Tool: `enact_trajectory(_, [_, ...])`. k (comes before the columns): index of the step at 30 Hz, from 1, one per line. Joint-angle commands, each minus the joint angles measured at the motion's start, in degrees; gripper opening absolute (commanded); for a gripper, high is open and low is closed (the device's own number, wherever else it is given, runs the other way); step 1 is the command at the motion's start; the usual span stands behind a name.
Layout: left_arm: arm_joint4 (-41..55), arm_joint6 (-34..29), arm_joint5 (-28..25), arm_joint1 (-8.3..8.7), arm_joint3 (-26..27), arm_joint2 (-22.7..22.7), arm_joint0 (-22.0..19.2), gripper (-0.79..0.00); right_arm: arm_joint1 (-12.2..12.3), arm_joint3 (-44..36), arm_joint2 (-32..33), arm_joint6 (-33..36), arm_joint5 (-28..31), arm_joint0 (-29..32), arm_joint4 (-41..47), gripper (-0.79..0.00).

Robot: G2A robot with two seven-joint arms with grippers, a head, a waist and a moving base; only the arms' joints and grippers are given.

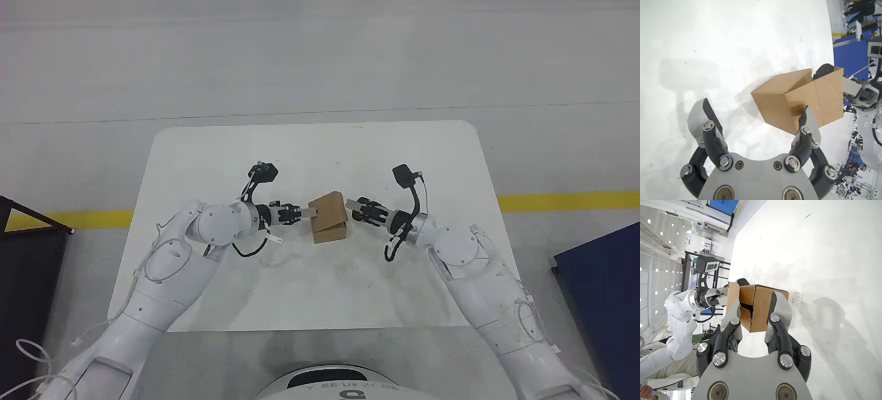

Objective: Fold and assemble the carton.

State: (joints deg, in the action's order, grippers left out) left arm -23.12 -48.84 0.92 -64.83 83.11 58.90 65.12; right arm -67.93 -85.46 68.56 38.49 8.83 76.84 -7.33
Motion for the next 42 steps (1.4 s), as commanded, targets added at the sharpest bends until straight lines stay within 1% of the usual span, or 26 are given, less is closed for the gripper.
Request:
enact_trajectory(1, [0.12, -0.11, -0.03, -0.03, -0.16, -0.02, -0.18, 0.0, 0.13, -0.21, 0.16, 0.69, 0.18, 0.06, -0.33, -0.44])
enact_trajectory(9, [0.28, -0.19, -0.08, -0.16, -0.69, -0.22, -0.75, 0.0, 0.11, -0.52, -1.67, 2.21, -0.63, -0.75, -2.0, -0.437])
enact_trajectory(23, [-0.85, -0.67, -0.05, -0.25, -1.23, -0.78, -1.24, 0.0, 0.02, 0.01, -4.19, 2.34, -3.1, -1.96, -5.41, -0.44])
enact_trajectory(32, [-1.75, -0.51, 0.24, -0.48, -2.01, -1.61, -1.79, 0.0, 0.14, 0.24, -4.32, 2.27, -3.31, -2.01, -5.66, -0.437])
enact_trajectory(36, [-2.18, -0.52, 0.38, -0.54, -2.28, -1.84, -1.94, 0.0, 0.2, 0.23, -4.37, 2.17, -3.48, -2.08, -5.93, -0.422])
enact_trajectory(39, [-2.36, -0.4, 0.45, -0.59, -2.39, -1.96, -2.02, 0.0, 0.27, -0.2, -3.69, 0.92, -3.16, -1.83, -5.32, -0.406])
enact_trajectory(42, [-2.42, -0.36, 0.38, -0.62, -2.37, -1.97, -2.02, 0.0, 0.33, -0.99, -2.97, -0.15, -2.15, -1.18, -3.9, -0.409])
